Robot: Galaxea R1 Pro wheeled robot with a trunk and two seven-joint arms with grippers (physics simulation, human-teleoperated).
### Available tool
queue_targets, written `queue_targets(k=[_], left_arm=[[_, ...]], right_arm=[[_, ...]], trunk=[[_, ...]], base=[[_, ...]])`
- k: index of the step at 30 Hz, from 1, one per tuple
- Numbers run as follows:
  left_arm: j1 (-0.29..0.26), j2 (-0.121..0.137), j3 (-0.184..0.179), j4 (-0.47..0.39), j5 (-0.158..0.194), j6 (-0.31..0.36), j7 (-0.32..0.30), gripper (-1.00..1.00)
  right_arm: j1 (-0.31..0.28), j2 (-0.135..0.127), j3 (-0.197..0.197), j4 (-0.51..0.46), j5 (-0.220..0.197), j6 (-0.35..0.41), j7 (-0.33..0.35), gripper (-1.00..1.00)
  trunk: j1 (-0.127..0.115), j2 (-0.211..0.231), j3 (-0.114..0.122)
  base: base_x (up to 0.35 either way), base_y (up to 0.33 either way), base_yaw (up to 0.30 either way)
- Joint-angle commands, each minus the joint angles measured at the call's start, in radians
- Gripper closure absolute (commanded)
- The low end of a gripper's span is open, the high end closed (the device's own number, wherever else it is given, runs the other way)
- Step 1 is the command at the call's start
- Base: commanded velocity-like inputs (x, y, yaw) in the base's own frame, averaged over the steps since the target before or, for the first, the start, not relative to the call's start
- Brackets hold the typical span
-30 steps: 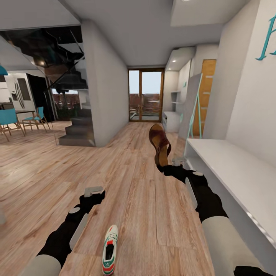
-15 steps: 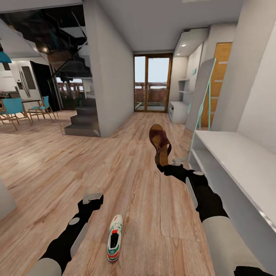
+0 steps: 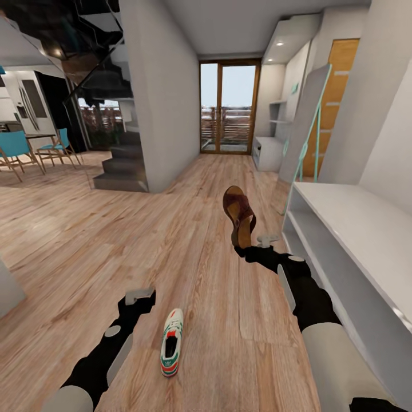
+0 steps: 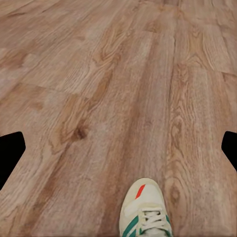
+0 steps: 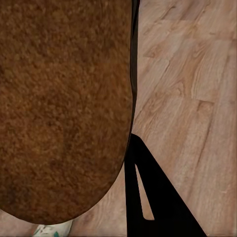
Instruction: Pick up the two gym shoes and the two sandals from the corridor floor and place them onto the hallstand (shoe rack) in the corridor, making sure they are on the rack and not on the floor. Arrange them so the two gym shoes are next to each other and the two sandals are next to each other.
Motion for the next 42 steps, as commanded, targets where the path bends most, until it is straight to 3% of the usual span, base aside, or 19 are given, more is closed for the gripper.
queue_targets(k=[1,11,18,26,42], left_arm=[[-0.001,0.002,-0.008,0.000,0.010,-0.004,0.009,-1.00],[-0.001,0.001,-0.010,0.002,0.010,-0.005,0.009,-1.00],[-0.001,0.001,-0.034,0.002,0.010,-0.017,0.008,-1.00],[-0.001,0.002,-0.045,0.002,0.011,-0.040,0.008,-1.00],[-0.001,0.002,-0.046,0.003,0.010,-0.041,0.009,-1.00]], right_arm=[[-0.001,0.001,-0.005,-0.001,0.004,0.005,0.009,1.00],[-0.001,0.001,-0.004,-0.001,0.004,0.005,0.009,1.00],[-0.002,0.002,-0.003,-0.002,0.004,0.004,0.009,1.00],[-0.001,0.002,-0.002,-0.009,0.005,0.004,0.009,1.00],[-0.001,0.003,-0.002,-0.021,0.006,0.004,0.009,1.00]], trunk=[[0.000,-0.001,-0.007],[0.005,-0.003,-0.059],[0.008,-0.005,-0.089],[0.008,-0.005,-0.095],[0.015,-0.009,-0.170]], base=[[0.000,0.000,-0.046],[0.000,0.000,-0.139],[0.000,0.000,-0.056],[0.000,0.000,-0.123],[0.000,0.000,-0.005]])
